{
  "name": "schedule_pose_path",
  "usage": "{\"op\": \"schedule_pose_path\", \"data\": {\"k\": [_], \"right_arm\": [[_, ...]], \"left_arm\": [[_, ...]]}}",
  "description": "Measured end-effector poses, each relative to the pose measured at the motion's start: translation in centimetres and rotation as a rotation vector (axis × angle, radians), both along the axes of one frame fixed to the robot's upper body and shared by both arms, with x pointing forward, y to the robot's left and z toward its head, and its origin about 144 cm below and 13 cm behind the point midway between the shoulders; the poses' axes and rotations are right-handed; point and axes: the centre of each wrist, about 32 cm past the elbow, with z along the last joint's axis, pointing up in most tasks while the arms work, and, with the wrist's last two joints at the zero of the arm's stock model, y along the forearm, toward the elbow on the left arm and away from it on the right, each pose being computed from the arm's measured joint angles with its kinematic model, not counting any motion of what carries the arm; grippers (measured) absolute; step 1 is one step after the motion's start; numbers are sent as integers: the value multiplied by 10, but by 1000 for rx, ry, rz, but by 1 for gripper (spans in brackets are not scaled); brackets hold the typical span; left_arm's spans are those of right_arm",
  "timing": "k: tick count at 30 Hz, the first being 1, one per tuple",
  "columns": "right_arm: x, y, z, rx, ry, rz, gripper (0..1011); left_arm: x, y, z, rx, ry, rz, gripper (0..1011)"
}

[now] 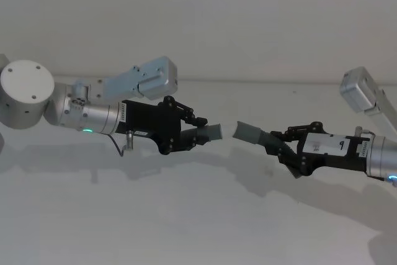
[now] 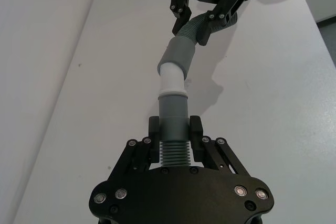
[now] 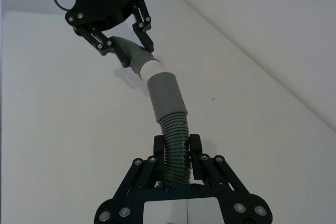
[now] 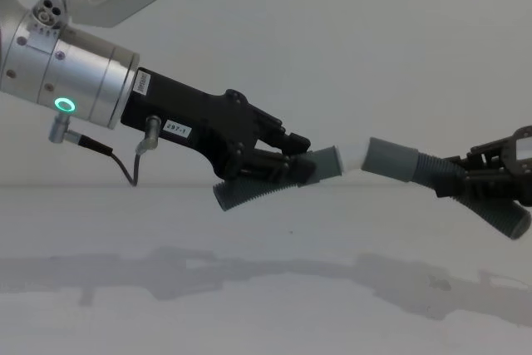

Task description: Use both hands to pick up one end of the pipe from the table, align the ends, and insert them.

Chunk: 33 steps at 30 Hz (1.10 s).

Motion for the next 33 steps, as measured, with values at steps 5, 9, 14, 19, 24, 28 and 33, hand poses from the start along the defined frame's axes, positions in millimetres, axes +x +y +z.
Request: {"op": "schedule_pose_path", "data": {"k": [5,9,14,19,24,28,33], "right_arm": [[0,0,1,-4,-9,9,282],[1,0,2,-17,-22,25,282],[1,0,4,-37,-44,50,282],[1,0,6,-57,-64,77,282],[1,0,8,-71,-78,95,282],[1,0,9,-78,-83,104,282],[1,1,10,-83,-86,108,282]], "left_arm": [[-1,0,0,4,2,4,329],[-1,1,1,8,1,6,329],[0,0,2,14,0,6,329],[0,0,3,20,-3,6,329],[0,0,3,25,-2,4,329],[1,0,4,29,-4,-2,329],[1,0,4,30,-5,-9,329]]}}
